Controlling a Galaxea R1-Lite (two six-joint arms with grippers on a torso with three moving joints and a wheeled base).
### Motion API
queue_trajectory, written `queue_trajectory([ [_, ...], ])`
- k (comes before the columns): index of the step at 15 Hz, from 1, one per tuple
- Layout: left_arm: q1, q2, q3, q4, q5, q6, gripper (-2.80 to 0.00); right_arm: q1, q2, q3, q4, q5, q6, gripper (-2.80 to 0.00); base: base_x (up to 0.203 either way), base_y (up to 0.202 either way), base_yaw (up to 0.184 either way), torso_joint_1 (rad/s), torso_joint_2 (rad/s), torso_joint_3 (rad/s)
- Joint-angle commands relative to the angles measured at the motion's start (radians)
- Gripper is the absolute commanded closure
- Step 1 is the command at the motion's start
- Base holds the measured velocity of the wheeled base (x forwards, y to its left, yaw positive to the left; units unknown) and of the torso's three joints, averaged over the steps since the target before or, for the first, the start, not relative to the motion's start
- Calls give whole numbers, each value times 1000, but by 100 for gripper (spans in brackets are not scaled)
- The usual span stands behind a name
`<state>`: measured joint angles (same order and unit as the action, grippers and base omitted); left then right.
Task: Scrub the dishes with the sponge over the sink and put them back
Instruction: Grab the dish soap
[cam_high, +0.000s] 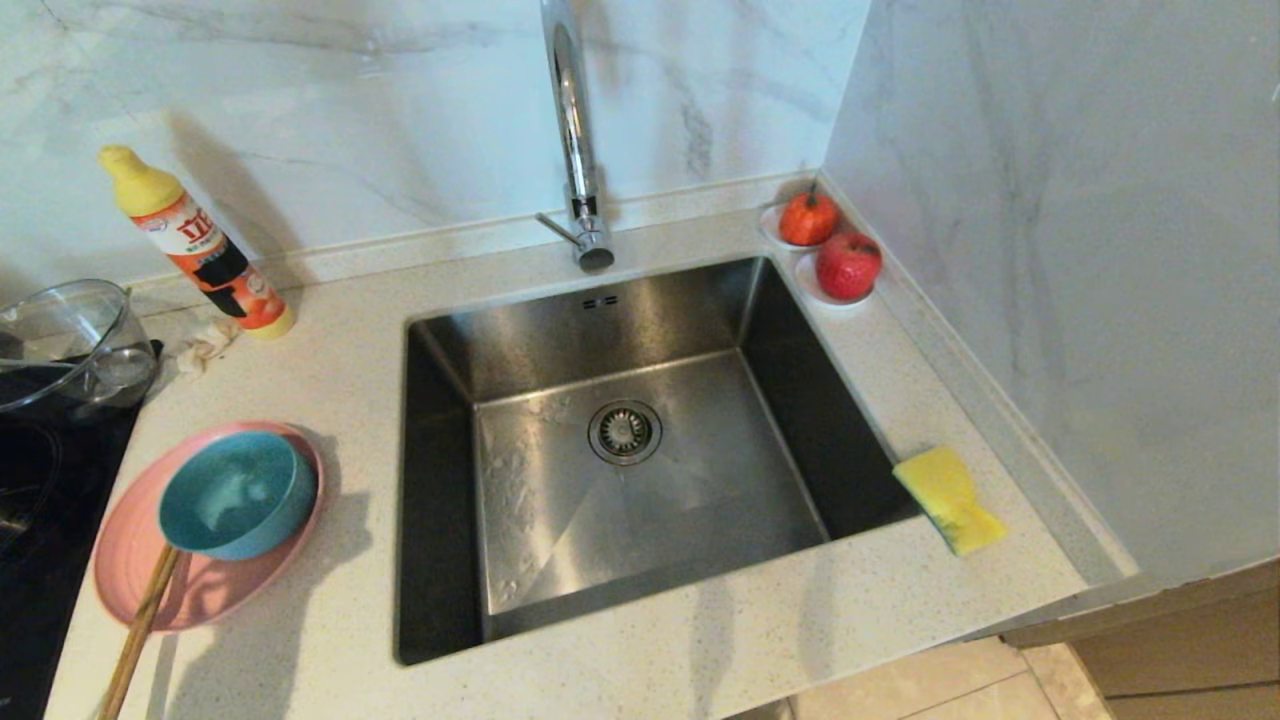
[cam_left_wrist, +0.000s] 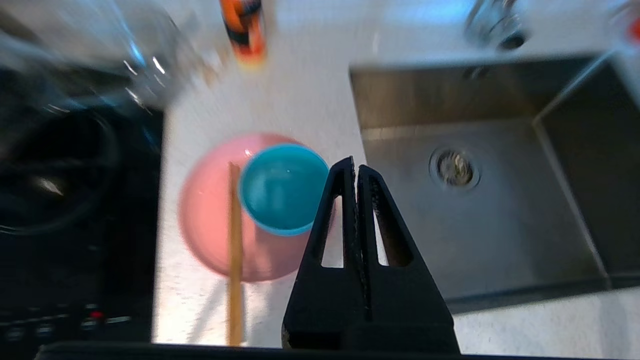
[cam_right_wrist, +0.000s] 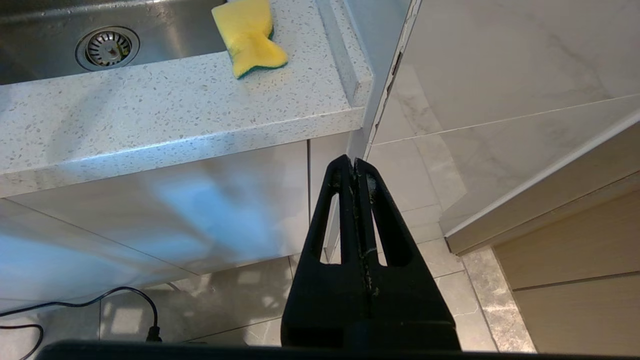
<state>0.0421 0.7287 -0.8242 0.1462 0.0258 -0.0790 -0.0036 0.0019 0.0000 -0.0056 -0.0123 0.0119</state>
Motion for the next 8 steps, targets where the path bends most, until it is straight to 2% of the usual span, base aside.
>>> queue_trajectory([
  [1,24,322,-84,-10,-10,-34,0,-1,1,0,-1,0,0,0,0,0,0,0,0,0],
  [4,35,559,-127,-161,1,-82,0,1,1,0,-1,0,0,0,0,0,0,0,0,0],
  [6,41,687,-154,-277,49,-98,0,0,1,0,-1,-1,0,0,0,0,0,0,0,0],
  [8,67,772,-200,-320,68,-120,0,0,1,0,-1,0,0,0,0,0,0,0,0,0],
])
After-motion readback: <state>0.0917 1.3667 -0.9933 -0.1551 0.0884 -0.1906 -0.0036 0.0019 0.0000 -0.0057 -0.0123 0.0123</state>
